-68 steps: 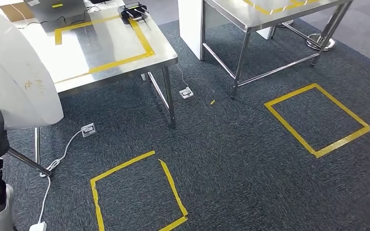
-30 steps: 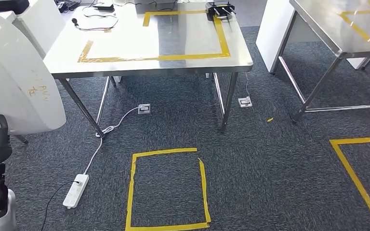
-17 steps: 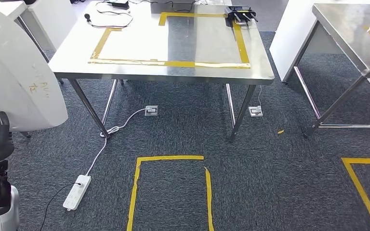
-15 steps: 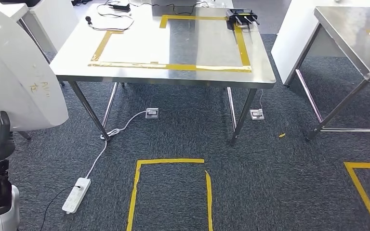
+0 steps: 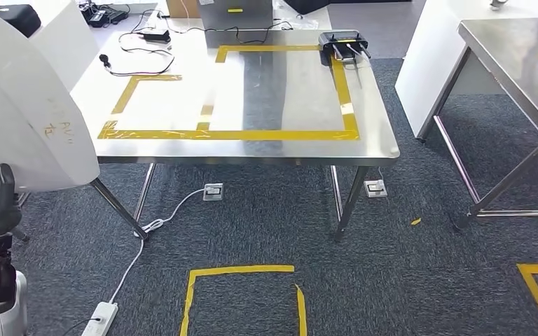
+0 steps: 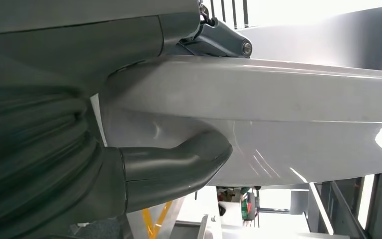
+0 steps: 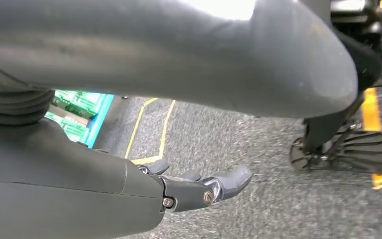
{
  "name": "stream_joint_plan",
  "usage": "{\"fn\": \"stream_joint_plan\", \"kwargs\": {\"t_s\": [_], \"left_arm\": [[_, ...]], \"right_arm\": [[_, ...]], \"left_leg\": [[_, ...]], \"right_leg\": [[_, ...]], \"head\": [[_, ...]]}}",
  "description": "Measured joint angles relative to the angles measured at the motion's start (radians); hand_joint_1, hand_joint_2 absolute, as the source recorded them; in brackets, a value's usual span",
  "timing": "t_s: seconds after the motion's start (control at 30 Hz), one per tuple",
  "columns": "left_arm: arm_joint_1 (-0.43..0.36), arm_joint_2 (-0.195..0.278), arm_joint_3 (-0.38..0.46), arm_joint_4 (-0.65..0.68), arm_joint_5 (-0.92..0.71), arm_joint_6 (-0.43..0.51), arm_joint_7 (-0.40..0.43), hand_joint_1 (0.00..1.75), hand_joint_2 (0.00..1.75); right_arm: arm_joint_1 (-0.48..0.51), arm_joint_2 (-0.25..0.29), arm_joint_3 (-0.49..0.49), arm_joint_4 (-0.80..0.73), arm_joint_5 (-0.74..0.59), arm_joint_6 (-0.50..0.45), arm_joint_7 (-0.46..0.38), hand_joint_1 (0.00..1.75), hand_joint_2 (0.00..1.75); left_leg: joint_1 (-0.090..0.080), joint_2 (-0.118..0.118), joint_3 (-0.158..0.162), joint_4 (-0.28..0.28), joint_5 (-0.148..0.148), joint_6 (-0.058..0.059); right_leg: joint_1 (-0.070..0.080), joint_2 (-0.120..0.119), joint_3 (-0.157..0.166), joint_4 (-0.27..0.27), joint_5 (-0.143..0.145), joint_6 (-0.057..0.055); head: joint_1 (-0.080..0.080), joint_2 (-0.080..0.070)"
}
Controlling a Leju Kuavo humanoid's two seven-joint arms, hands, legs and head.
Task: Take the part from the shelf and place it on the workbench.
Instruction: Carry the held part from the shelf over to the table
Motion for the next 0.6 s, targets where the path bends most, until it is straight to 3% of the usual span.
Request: {"fn": "stream_joint_plan", "kwargs": {"t_s": [0.07, 0.1, 0.17, 0.2, 0.27, 0.3, 0.33, 0.4, 0.43, 0.47, 0.5, 0.57, 0.6], "left_arm": [[0.006, 0.000, -0.001, 0.005, -0.001, 0.000, 0.001, 1.75, 1.75], [0.009, 0.001, -0.001, 0.005, -0.001, 0.000, 0.001, 1.75, 1.75], [0.006, 0.004, -0.002, 0.003, -0.002, 0.000, 0.001, 1.75, 1.75], [0.002, 0.006, -0.002, 0.001, -0.002, -0.001, 0.001, 1.75, 1.75], [-0.003, 0.007, -0.003, 0.000, -0.002, -0.001, 0.000, 1.75, 1.75], [-0.003, 0.007, -0.004, 0.001, -0.002, -0.002, 0.000, 1.75, 1.75], [-0.002, 0.007, -0.005, 0.002, -0.002, -0.002, 0.000, 1.75, 1.75], [-0.001, 0.007, -0.007, 0.005, -0.003, -0.002, 0.003, 1.75, 1.75], [0.000, 0.007, -0.008, 0.007, -0.004, -0.001, 0.006, 1.75, 1.75], [0.000, 0.007, -0.010, 0.009, -0.005, -0.001, 0.010, 1.75, 1.75], [0.001, 0.007, -0.012, 0.012, -0.006, -0.001, 0.014, 1.75, 1.75], [0.002, 0.007, -0.021, 0.023, -0.013, 0.001, 0.027, 1.75, 1.75], [0.002, 0.008, -0.029, 0.029, -0.020, 0.002, 0.036, 1.75, 1.75]], "right_arm": [[0.001, 0.000, -0.002, 0.002, 0.000, -0.001, 0.001, 0.00, 0.00], [0.000, 0.000, -0.003, 0.001, 0.000, -0.003, 0.005, 0.00, 0.00], [-0.008, -0.001, -0.003, -0.002, 0.000, -0.007, 0.033, 0.00, 0.00], [-0.014, -0.001, -0.004, -0.004, 0.000, -0.009, 0.054, 0.00, 0.00], [-0.023, -0.001, -0.004, -0.005, -0.001, -0.009, 0.072, 0.00, 0.00], [-0.023, 0.000, -0.004, -0.005, -0.001, -0.008, 0.068, 0.00, 0.00], [-0.022, 0.000, -0.004, -0.005, -0.001, -0.008, 0.056, 0.00, 0.00], [-0.013, 0.000, -0.004, -0.005, -0.001, -0.008, 0.037, 0.00, 0.00], [-0.009, 0.000, -0.004, -0.005, -0.001, -0.009, 0.035, 0.00, 0.00], [-0.006, 0.000, -0.004, -0.005, -0.001, -0.010, 0.039, 0.00, 0.00], [-0.004, 0.000, -0.004, -0.005, -0.001, -0.011, 0.044, 0.00, 0.00], [0.001, -0.001, -0.004, -0.003, -0.002, -0.011, 0.041, 0.00, 0.00], [0.003, -0.002, -0.004, -0.002, -0.002, -0.010, 0.036, 0.00, 0.00]], "left_leg": [[-0.004, 0.013, -0.014, -0.098, 0.187, 0.010], [-0.005, 0.015, -0.010, -0.123, 0.239, 0.017], [-0.003, 0.011, 0.021, -0.127, 0.223, 0.031], [-0.001, 0.009, 0.043, -0.128, 0.206, 0.038], [0.001, 0.007, 0.093, -0.135, 0.174, 0.048], [0.001, 0.006, 0.118, -0.140, 0.155, 0.051], [0.001, 0.003, 0.144, -0.148, 0.137, 0.052], [0.001, -0.005, 0.203, -0.166, 0.103, 0.052], [0.001, -0.008, 0.236, -0.176, 0.087, 0.051], [-0.001, -0.010, 0.270, -0.186, 0.071, 0.049], [-0.002, -0.011, 0.300, -0.196, 0.051, 0.046], [-0.007, -0.016, 0.356, -0.207, 0.005, 0.039], [-0.008, -0.019, 0.383, -0.215, -0.016, 0.034]], "right_leg": [[0.003, 0.001, 0.043, 0.000, -0.049, 0.010], [0.006, 0.000, 0.066, 0.003, -0.066, 0.016], [0.009, -0.002, 0.080, 0.046, -0.057, 0.028], [0.009, -0.003, 0.064, 0.099, -0.030, 0.034], [0.007, -0.004, -0.024, 0.226, 0.006, 0.044], [0.007, -0.004, -0.075, 0.276, -0.006, 0.048], [0.006, -0.005, -0.126, 0.305, -0.041, 0.050], [0.008, -0.004, -0.205, 0.303, -0.133, 0.048], [0.010, -0.004, -0.232, 0.273, -0.157, 0.043], [0.013, -0.004, -0.251, 0.226, -0.144, 0.035], [0.019, -0.003, -0.264, 0.162, -0.076, 0.021], [0.033, 0.006, -0.274, 0.042, 0.133, -0.002], [0.039, 0.012, -0.269, 0.011, 0.210, -0.007]], "head": [[-0.001, 0.000], [0.000, 0.000], [0.004, 0.000], [0.006, 0.000], [0.011, 0.000], [0.013, 0.000], [0.014, 0.000], [0.016, 0.000], [0.016, 0.000], [0.017, 0.000], [0.017, 0.000], [0.016, 0.000], [0.015, 0.000]]}}
